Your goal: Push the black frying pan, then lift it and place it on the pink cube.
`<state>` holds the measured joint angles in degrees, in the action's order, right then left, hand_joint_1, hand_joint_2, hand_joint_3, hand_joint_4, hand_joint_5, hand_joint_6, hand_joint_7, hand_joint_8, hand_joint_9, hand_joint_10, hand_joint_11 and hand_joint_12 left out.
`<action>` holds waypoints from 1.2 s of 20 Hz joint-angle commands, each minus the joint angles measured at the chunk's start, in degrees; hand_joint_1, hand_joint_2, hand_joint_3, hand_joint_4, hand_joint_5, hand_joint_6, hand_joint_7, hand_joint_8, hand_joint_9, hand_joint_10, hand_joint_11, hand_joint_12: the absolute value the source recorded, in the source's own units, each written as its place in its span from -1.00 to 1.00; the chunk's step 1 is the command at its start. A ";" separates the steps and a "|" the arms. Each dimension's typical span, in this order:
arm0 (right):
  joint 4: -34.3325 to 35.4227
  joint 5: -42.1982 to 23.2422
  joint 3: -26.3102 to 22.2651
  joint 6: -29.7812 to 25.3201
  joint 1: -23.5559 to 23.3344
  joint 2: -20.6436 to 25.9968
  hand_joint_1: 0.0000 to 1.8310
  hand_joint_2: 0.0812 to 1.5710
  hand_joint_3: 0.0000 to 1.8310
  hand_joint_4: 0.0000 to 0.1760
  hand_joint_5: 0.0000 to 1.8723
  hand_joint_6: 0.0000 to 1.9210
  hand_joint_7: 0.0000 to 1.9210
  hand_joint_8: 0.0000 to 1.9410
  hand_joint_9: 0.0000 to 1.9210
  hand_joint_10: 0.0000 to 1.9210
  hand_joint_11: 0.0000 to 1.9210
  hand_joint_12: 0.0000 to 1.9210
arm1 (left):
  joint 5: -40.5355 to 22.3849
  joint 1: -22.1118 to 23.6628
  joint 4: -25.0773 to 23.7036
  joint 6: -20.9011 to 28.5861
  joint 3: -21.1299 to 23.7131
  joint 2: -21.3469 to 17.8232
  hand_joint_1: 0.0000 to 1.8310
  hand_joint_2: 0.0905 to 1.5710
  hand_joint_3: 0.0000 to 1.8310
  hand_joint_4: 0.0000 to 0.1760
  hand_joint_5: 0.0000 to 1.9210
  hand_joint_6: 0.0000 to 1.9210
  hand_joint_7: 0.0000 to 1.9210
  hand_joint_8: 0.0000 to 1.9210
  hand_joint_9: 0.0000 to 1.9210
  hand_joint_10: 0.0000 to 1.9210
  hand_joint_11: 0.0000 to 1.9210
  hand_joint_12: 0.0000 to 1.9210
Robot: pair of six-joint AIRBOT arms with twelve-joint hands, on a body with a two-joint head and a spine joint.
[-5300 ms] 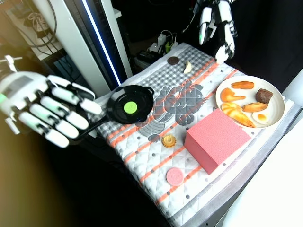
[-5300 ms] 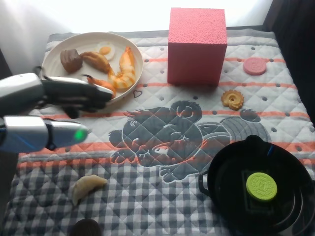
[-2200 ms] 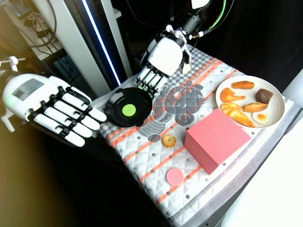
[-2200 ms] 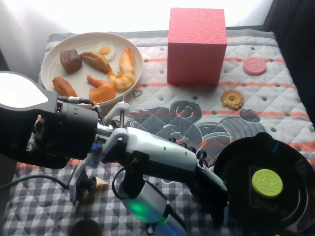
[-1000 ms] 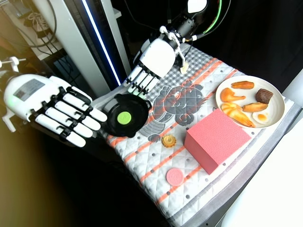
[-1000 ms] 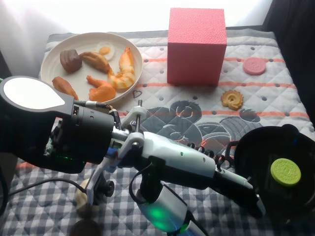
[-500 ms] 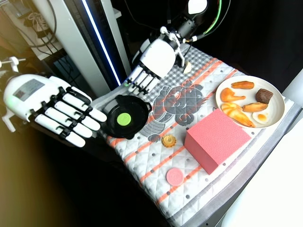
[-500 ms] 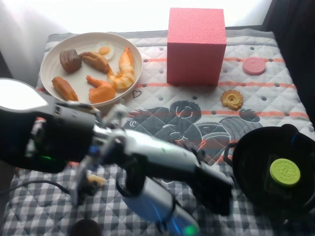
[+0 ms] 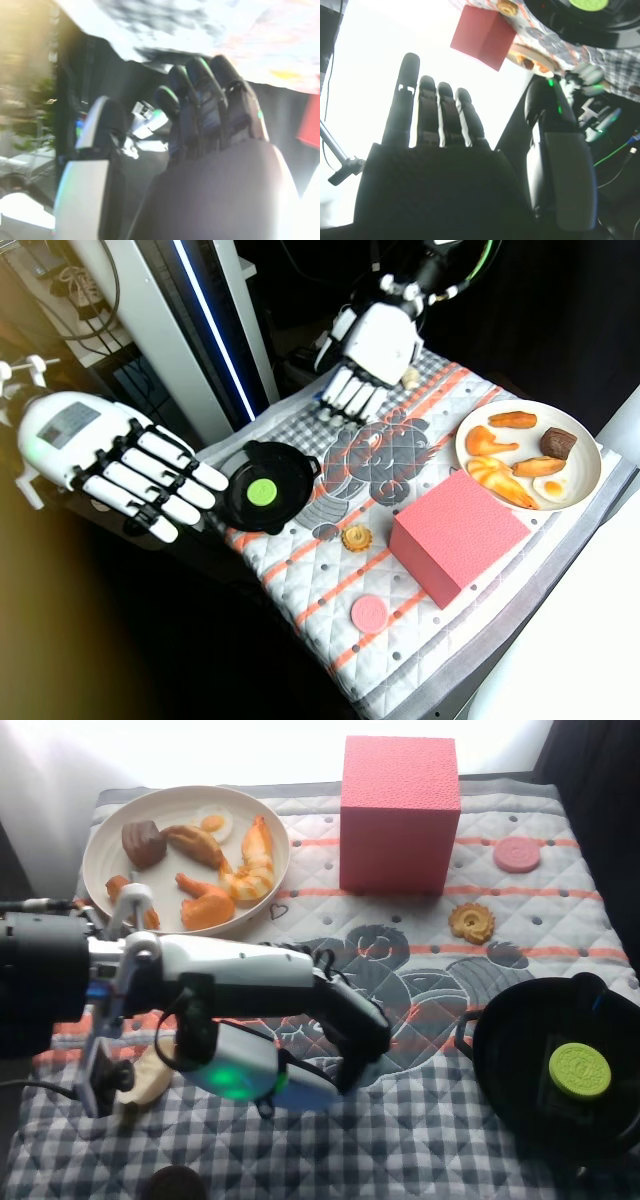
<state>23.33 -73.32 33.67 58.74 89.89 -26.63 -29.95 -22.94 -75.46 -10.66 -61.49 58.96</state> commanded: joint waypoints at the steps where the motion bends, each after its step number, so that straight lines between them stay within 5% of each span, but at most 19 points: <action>1: 1.06 -6.85 -0.02 -0.18 0.22 0.06 -0.36 0.48 -1.00 -1.00 -1.00 -1.00 -0.98 -1.00 -0.90 -0.93 -1.00 0.59 | -2.74 0.21 4.95 -1.27 0.31 -0.84 0.04 0.60 -1.00 -1.00 -0.63 0.19 -0.73 -0.17 -0.81 -0.13 -1.00 0.15; 3: 1.73 -6.22 -0.19 -0.64 1.41 -0.23 -0.36 0.46 -1.00 -1.00 -1.00 -1.00 -1.00 -1.00 -0.88 -0.92 -1.00 0.61 | -2.63 -0.25 10.48 -6.05 0.75 -2.29 -0.02 0.62 -1.00 -1.00 -0.57 -0.19 -0.63 -0.26 -0.71 -0.12 -1.00 0.33; 5: 2.26 -5.73 -0.17 -1.36 2.98 -0.65 -0.35 0.45 -1.00 -1.00 -1.00 -1.00 -0.95 -0.99 -0.90 -0.87 -1.00 0.59 | -2.65 -0.43 15.70 -10.21 1.01 -3.47 -0.17 0.73 -0.99 -1.00 -0.66 -0.12 -0.61 -0.25 -0.71 -0.12 -1.00 0.40; 7: 2.87 -4.35 -0.12 -1.43 3.69 -0.71 -0.26 0.44 -1.00 -1.00 -1.00 -1.00 -0.94 -1.00 -0.95 -0.81 -1.00 0.50 | -2.79 -0.55 18.96 -13.29 1.39 -4.45 0.11 0.73 -1.00 -1.00 -0.78 0.02 -0.72 -0.20 -0.75 -0.19 -1.00 0.34; 11: 3.27 -1.56 0.31 -1.43 4.17 -0.74 -0.22 0.42 -1.00 -1.00 -1.00 -1.00 -0.96 -1.00 -1.00 -0.82 -1.00 0.27 | -3.07 -0.72 22.88 -16.58 1.57 -5.45 0.29 0.59 -1.00 -1.00 -0.83 0.10 -0.69 -0.37 -0.79 -0.11 -1.00 0.43; 14: 3.26 1.99 1.27 -1.62 4.16 -1.04 -0.18 0.42 -1.00 -1.00 -0.97 -1.00 -0.92 -1.00 -0.98 -0.81 -1.00 0.10 | -3.08 -0.51 23.73 -17.59 1.64 -5.82 0.36 0.61 -1.00 -1.00 -0.70 -0.11 -0.68 -0.35 -0.79 0.04 -1.00 0.48; 16: 3.26 4.06 2.34 -2.12 4.16 -1.45 -0.17 0.43 -1.00 -1.00 -1.00 -1.00 -0.95 -1.00 -0.98 -0.89 -1.00 -0.21 | -3.10 -0.48 24.58 -18.37 1.73 -6.03 0.32 0.70 -1.00 -1.00 -0.66 -0.21 -0.68 -0.30 -0.79 0.08 -1.00 0.45; 19: 3.25 7.49 4.36 -2.37 4.14 -2.49 -0.15 0.41 -1.00 -1.00 -0.98 -1.00 -0.94 -1.00 -0.93 -0.89 -1.00 0.12 | -3.20 -0.47 25.16 -18.87 1.75 -6.08 0.30 0.73 -1.00 -1.00 -0.65 -0.26 -0.66 -0.36 -0.78 -0.05 -1.00 0.32; 24: 2.58 12.36 6.89 -2.37 1.99 -5.22 -0.20 0.41 -1.00 -1.00 -1.00 -1.00 -0.94 -1.00 -0.95 -0.89 -1.00 0.16 | -3.47 0.03 25.84 -19.80 1.80 -5.89 0.27 0.78 -1.00 -1.00 -0.64 -0.39 -0.65 -0.44 -0.74 -0.11 -1.00 0.31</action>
<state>24.77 -55.75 40.14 56.51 92.29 -32.18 -28.86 -23.68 -51.99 -30.44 -59.92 53.34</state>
